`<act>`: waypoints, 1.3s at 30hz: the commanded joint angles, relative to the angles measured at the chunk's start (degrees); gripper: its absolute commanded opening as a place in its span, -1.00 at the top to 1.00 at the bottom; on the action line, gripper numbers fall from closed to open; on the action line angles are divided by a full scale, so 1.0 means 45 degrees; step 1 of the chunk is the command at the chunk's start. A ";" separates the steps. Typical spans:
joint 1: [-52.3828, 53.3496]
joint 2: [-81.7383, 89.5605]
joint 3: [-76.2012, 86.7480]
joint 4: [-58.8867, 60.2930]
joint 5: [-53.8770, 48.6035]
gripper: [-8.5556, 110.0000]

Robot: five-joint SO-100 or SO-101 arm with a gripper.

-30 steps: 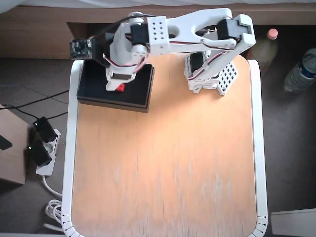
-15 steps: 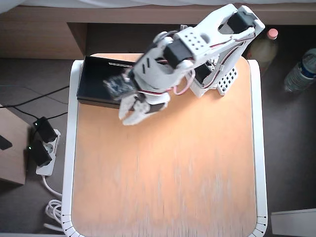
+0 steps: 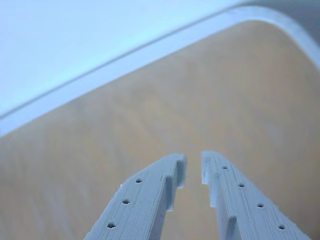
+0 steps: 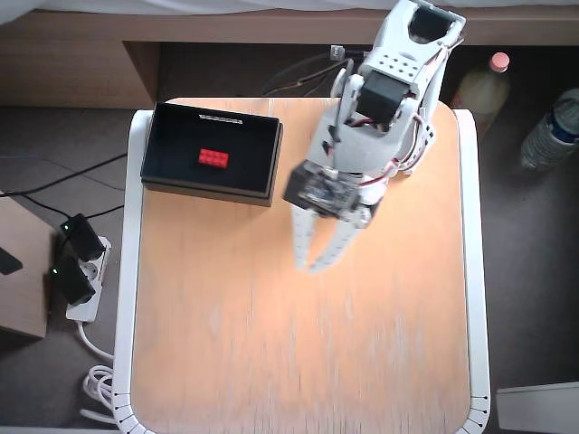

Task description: Grasp a lego block and put it in the bin.

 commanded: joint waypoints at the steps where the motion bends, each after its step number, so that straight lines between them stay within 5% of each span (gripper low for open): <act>1: -0.0957 0.1582 0.1016 -0.0859 0.0078 0.85; 12: -0.1855 0.5547 0.7070 -0.1523 0.0020 0.85; 39: -0.3770 0.9297 1.3125 -0.1562 -0.0742 0.85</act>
